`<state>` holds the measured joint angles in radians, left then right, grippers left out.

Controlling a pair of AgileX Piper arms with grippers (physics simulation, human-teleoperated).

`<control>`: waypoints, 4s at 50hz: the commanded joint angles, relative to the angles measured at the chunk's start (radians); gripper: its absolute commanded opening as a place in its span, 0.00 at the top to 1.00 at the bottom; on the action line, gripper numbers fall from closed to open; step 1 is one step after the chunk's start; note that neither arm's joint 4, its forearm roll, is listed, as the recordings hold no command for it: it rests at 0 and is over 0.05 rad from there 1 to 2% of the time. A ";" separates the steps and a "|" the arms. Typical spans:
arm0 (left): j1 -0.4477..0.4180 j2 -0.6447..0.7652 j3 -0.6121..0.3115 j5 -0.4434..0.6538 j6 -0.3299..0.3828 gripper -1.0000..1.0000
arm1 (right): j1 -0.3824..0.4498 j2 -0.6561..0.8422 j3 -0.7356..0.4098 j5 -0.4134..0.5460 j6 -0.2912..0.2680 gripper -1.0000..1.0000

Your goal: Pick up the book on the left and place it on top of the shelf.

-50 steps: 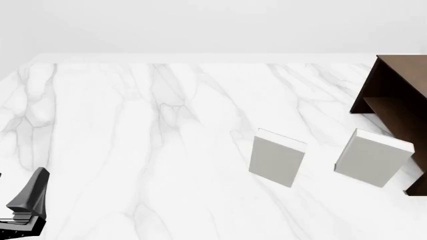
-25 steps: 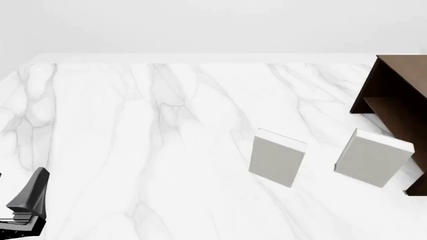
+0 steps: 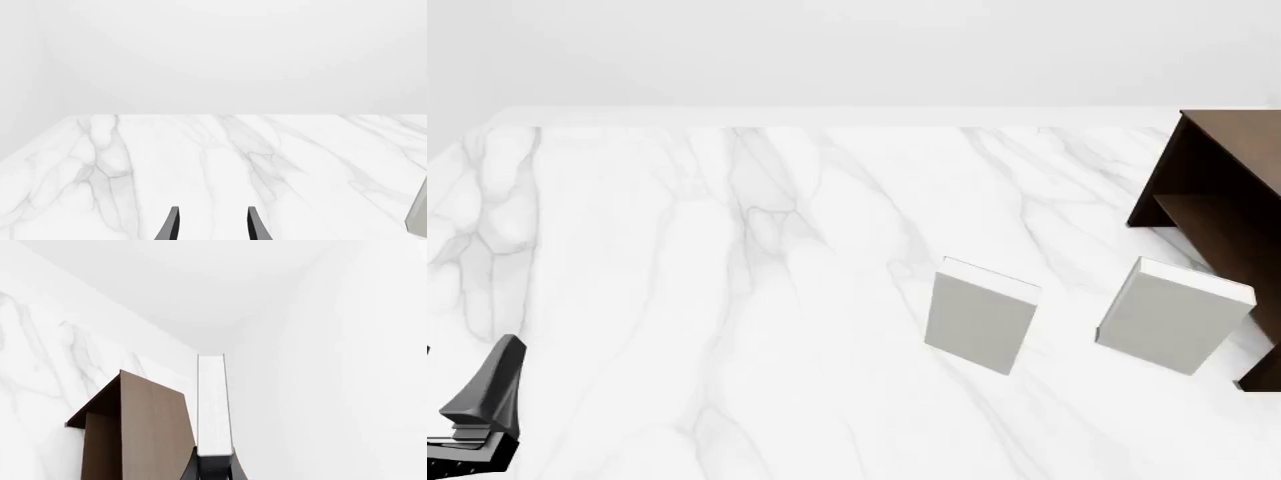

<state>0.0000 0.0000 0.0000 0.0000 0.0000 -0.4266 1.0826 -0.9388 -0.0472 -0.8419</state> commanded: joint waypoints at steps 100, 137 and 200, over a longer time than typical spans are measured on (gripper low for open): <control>0.000 0.000 0.000 0.000 0.000 0.00 | -0.101 0.368 -0.049 -0.252 -0.059 1.00; 0.000 0.000 0.000 0.000 0.000 0.00 | -0.105 0.460 -0.059 -0.302 -0.081 1.00; 0.000 0.000 0.000 0.000 0.000 0.00 | -0.028 0.186 0.198 -0.243 0.098 0.00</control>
<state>0.0000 0.0000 0.0000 0.0000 0.0000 -0.4744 1.3223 -0.7480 -0.3160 -0.7852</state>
